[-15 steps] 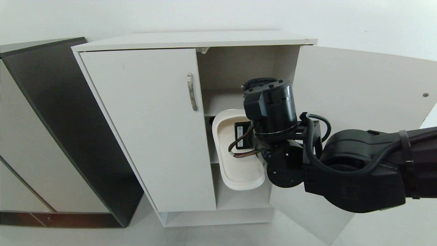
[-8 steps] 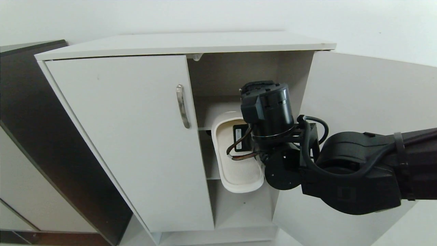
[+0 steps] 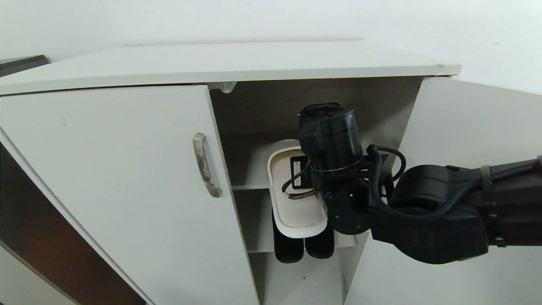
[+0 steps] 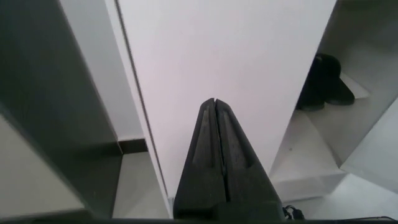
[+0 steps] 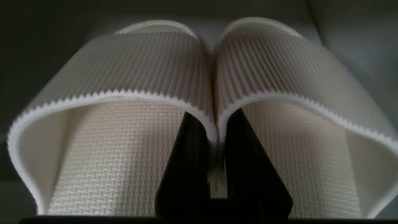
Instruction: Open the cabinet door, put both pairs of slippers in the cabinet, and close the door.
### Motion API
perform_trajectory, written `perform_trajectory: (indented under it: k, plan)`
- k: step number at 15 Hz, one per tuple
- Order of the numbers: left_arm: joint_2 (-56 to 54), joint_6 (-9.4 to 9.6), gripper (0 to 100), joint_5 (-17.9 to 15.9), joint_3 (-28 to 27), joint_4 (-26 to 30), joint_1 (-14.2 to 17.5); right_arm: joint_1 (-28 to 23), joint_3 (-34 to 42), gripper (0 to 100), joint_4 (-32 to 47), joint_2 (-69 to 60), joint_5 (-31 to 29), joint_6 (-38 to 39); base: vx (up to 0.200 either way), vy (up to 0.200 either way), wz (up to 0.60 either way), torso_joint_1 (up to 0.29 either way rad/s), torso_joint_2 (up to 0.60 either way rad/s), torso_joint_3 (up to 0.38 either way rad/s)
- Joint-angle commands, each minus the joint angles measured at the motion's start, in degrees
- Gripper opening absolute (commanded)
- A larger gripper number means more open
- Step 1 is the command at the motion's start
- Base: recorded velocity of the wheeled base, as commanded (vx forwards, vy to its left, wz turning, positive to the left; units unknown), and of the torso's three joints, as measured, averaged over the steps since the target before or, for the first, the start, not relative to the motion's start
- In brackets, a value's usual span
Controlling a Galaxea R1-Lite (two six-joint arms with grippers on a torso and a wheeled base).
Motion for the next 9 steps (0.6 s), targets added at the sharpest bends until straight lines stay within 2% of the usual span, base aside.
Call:
perform_trajectory:
  k: [1,4,9]
  plan:
    - [0.0,0.08,0,0.0,0.0,0.0,0.0,0.0,0.1,0,0.0,0.8,0.0,0.0,0.0,0.0,0.0,0.0,0.0,0.0]
    - [0.0,0.08,0,0.0,0.0,0.0,0.0,-0.8,-1.5,0,-2.2,4.2,0.2,-1.2,0.0,0.0,0.0,0.0,0.0,0.0]
    - [0.0,0.0,0,0.0,0.0,0.0,0.0,-4.4,-10.5,0,-3.6,9.2,2.1,-3.9,0.0,0.0,0.0,0.0,0.0,0.0]
